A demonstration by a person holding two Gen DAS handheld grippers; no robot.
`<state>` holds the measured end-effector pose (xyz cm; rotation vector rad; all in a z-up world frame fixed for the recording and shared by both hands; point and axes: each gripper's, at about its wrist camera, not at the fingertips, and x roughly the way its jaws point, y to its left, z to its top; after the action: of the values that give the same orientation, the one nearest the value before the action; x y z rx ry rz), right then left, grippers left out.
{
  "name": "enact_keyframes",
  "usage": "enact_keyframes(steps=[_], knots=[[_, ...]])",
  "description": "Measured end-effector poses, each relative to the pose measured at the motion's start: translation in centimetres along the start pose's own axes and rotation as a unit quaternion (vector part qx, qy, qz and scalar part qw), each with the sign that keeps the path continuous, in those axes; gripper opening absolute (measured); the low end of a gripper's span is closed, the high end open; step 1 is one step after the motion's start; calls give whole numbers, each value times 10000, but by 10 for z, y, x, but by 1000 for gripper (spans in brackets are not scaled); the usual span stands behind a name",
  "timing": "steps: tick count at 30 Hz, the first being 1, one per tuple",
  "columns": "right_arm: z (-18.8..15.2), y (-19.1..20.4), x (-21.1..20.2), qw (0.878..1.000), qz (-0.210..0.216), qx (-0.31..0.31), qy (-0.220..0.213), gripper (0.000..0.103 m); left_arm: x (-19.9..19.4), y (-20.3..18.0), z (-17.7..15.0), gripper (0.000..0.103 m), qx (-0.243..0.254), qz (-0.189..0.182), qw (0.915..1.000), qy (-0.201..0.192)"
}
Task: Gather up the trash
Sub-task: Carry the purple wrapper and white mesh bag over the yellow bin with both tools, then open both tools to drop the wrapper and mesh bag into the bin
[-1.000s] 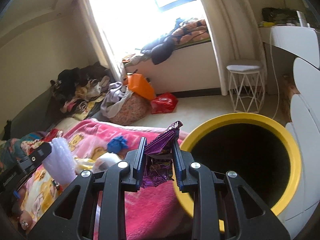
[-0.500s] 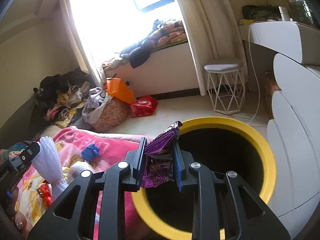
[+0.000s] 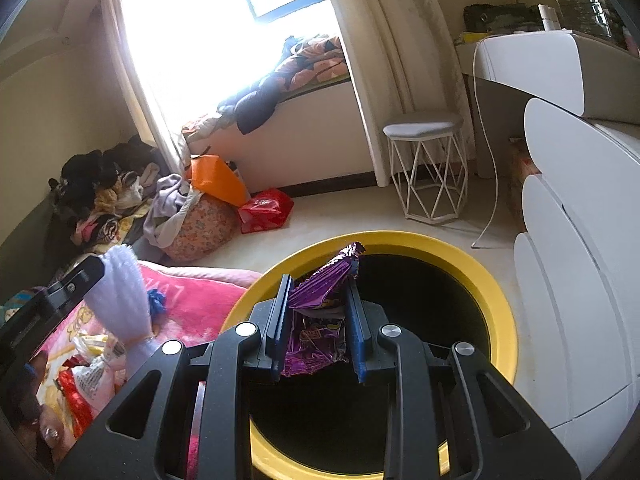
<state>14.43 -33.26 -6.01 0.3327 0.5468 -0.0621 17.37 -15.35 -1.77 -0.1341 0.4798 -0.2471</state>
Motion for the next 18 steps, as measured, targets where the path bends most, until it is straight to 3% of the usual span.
enact_keyframes(steps=[10, 14, 18], knots=[[-3, -9, 12, 9996, -136, 104, 227, 27, 34, -12, -4, 10, -33, -140, 9997, 183], [-3, -16, 14, 9990, -203, 284, 268, 50, 42, -7, -8, 36, -179, -384, 9985, 359], [-4, -18, 14, 9987, -277, 348, 239, 53, 36, -2, -10, 53, -180, -509, 9980, 338]])
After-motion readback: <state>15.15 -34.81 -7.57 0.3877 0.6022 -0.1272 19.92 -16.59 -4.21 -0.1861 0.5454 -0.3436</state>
